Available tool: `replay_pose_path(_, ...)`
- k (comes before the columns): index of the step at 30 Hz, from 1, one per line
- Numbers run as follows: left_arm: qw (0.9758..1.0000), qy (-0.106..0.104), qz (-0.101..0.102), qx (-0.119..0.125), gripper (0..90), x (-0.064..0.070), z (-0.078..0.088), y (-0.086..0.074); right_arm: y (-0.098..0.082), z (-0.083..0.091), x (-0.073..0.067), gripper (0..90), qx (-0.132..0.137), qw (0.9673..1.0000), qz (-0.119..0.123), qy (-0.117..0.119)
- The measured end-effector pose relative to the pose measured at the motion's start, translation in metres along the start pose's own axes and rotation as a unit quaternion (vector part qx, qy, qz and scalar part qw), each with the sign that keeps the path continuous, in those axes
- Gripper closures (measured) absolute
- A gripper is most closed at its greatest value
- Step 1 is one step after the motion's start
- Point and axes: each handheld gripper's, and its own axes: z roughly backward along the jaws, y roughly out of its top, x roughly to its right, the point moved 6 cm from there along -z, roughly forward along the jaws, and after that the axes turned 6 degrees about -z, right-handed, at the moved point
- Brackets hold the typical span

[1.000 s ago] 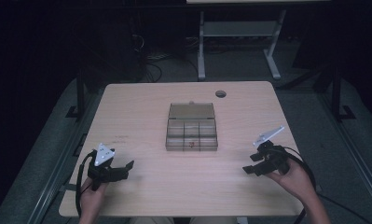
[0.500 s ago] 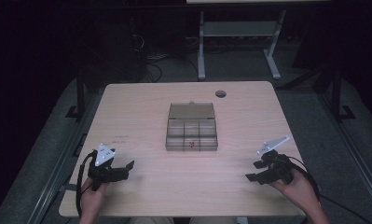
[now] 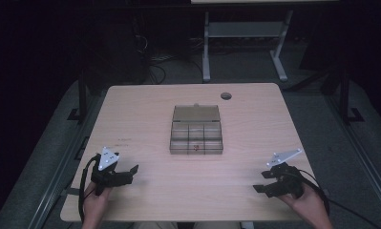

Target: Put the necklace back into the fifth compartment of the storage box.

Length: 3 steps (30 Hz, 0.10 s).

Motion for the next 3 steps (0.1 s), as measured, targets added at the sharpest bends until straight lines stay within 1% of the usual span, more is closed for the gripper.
replay_pose_path(1,1.0000,0.000,-0.002,-0.001,13.1,0.0000,0.0001,0.0002,-0.0009,0.0003,-0.0018,34.7,0.003,1.0000,0.002,-0.004)
replay_pose_path(2,1.0000,0.000,0.001,0.001,13.1,0.0007,-0.0002,0.0006,-0.0018,0.0006,-0.0043,34.5,0.006,0.9999,0.005,-0.007)
replay_pose_path(3,1.0000,0.000,0.000,0.000,13.1,0.0010,-0.0005,0.0007,-0.0023,0.0003,-0.0069,33.9,0.015,0.9998,0.006,-0.011)
